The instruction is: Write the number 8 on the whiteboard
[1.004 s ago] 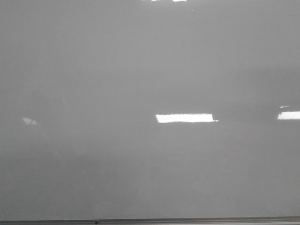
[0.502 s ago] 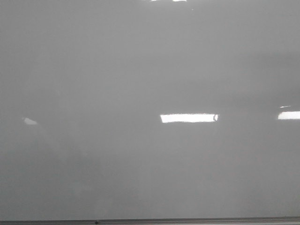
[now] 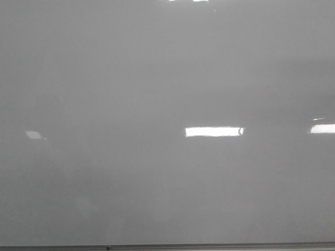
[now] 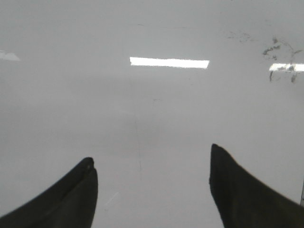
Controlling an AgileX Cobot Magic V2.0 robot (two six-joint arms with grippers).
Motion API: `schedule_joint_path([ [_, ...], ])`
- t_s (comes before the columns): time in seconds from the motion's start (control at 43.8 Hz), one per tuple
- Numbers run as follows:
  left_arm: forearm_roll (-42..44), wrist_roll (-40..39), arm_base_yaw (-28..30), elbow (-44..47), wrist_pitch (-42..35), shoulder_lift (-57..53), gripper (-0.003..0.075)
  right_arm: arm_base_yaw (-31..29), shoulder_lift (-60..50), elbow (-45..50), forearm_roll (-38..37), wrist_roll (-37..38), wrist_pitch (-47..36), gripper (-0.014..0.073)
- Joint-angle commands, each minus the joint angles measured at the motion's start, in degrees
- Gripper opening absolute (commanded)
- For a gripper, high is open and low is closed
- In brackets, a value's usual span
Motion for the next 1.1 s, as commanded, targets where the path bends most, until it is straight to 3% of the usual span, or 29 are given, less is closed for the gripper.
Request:
schedule_joint_path([
  [0.0,-0.6,-0.7,-0.3,-5.9,-1.6,8.6,0.0573,0.2,0.7,-2.1,0.5,0.0,-4.4,0.0525],
  [0.137,-0.4,-0.7,-0.3,-12.0,-1.6,20.8,0.0573,0.2,0.7,-2.1,0.5,0.0,-4.4,0.0525],
  [0.365,-0.4,-0.7,-0.3,-17.0,-8.9,34.2,0.0549,0.2,0.7,-2.1,0.5,0.0,-4.2,0.0525],
  [0.845,-0.4,-0.7,-0.3,-17.7,-23.0,43.6,0.0539,0.2,0.7,-2.1,0.5,0.0,-3.9,0.0525],
  [0.936,-0.4,-0.7,-0.3,-17.7,-23.4,43.8,0.0478,0.2,0.7,-2.1,0.5,0.0,-3.9,0.0525],
  [1.073,-0.4,-0.7,0.0,-17.7,-24.2,43.8,0.0289,0.2,0.7,-2.1,0.5,0.0,-3.9,0.0525],
])
